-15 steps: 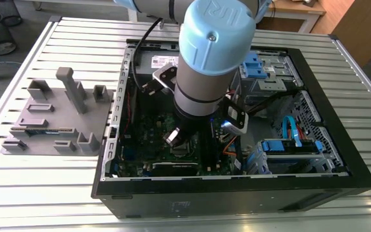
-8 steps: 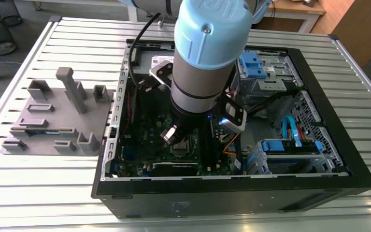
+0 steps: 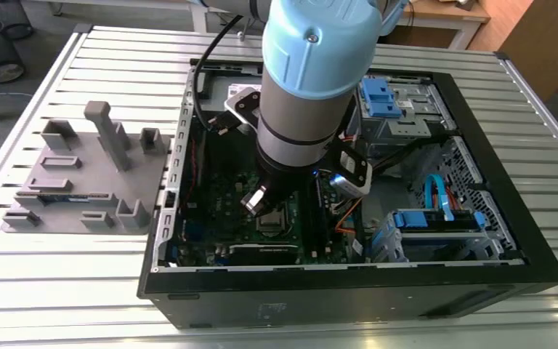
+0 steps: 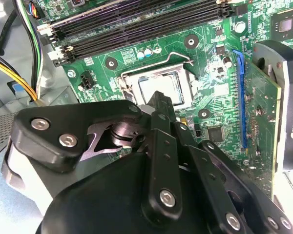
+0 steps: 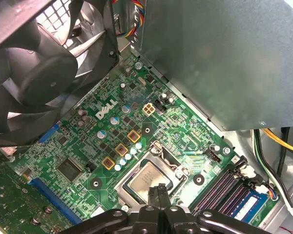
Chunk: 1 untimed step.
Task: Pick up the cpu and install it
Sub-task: 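Install the first cpu locking lever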
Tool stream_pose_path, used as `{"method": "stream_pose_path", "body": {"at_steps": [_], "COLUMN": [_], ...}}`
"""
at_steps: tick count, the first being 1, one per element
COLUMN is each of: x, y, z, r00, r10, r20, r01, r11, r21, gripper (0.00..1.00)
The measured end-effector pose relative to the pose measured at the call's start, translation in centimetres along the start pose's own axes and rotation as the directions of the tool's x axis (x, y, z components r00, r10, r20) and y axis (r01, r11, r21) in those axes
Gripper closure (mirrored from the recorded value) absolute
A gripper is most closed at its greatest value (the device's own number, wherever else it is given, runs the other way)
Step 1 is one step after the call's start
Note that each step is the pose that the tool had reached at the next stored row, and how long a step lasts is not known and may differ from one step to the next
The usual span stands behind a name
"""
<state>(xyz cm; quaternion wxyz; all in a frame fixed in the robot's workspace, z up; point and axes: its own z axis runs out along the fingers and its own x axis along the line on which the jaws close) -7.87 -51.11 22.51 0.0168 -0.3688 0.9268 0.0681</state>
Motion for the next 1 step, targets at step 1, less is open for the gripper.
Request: {"method": "stream_pose_path", "body": {"at_steps": [1], "x": [0.0], "y": [0.0], "z": [0.0], "r00": [1.0], "r10": [0.0], "r20": [-0.0001], "r01": [0.0], "r11": [1.0], "r21": [0.0], "gripper": [0.89]}}
